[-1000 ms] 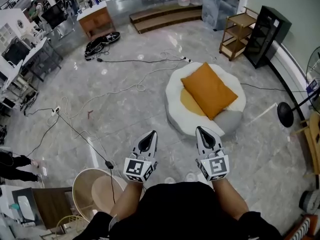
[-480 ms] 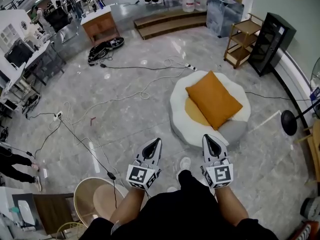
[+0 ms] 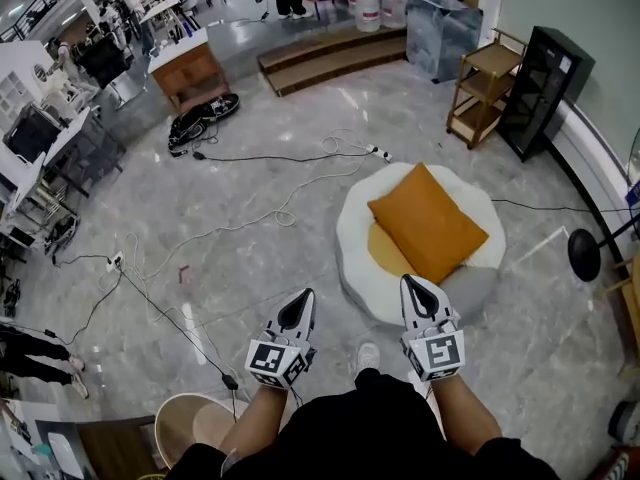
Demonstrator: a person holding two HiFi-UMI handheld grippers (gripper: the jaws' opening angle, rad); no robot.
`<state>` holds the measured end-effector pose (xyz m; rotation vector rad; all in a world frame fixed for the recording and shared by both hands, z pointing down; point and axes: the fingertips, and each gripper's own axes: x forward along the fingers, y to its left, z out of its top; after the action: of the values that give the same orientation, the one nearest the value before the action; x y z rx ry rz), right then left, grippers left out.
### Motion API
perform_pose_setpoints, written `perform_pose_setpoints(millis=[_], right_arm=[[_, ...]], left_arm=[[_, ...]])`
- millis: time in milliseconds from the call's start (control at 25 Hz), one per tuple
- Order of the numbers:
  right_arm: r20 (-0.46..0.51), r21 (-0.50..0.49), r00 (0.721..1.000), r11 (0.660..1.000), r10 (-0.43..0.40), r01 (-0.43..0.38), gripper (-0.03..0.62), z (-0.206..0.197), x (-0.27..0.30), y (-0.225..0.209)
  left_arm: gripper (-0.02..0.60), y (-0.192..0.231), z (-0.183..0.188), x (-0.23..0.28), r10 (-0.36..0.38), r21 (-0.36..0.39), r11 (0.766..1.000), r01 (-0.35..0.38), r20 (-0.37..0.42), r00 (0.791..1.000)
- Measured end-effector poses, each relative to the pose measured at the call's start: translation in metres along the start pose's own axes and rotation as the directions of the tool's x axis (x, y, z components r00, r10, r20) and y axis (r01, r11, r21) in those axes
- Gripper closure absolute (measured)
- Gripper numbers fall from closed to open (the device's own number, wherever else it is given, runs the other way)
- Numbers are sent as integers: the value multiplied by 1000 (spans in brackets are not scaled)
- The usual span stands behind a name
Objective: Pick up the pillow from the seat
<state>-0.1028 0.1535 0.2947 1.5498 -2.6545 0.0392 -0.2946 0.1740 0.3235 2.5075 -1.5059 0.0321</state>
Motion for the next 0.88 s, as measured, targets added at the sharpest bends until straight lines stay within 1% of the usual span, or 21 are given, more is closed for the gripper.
perform_pose_setpoints(millis=[80, 200, 280, 360, 480, 640, 760, 880], right_arm=[[16, -6, 1000, 1000, 10, -9, 588, 1, 17, -12], [5, -4, 1000, 1000, -3, 3, 588, 0, 40, -38], [-2, -9, 1000, 1000, 8, -8, 588, 3, 52, -49], [-5, -6, 1000, 1000, 25, -25, 588, 2, 62, -58], [-14, -5, 1000, 1000, 16, -16, 588, -5, 76, -73], [-35, 27, 999, 999, -25, 26, 588, -21, 85, -90], [-72, 72, 996, 995, -61, 66, 588, -28, 96, -107], [-79, 101, 992, 989, -99, 107, 588, -30, 110, -119]], left_arm=[[569, 13, 0, 15, 21, -30, 999, -22, -9, 1000], [569, 27, 1, 45, 45, -26, 999, -46, -22, 999], [569, 32, 5, 65, 45, -18, 999, -45, -22, 999], [569, 35, 9, 83, 34, -3, 999, -34, -23, 999], [569, 43, 16, 105, 12, 27, 1000, -11, -22, 1000], [569, 49, 18, 125, -11, 45, 999, 12, -28, 1000], [569, 50, 17, 150, -47, 39, 998, 49, -31, 998], [569, 53, 14, 178, -90, 42, 995, 92, -42, 995]])
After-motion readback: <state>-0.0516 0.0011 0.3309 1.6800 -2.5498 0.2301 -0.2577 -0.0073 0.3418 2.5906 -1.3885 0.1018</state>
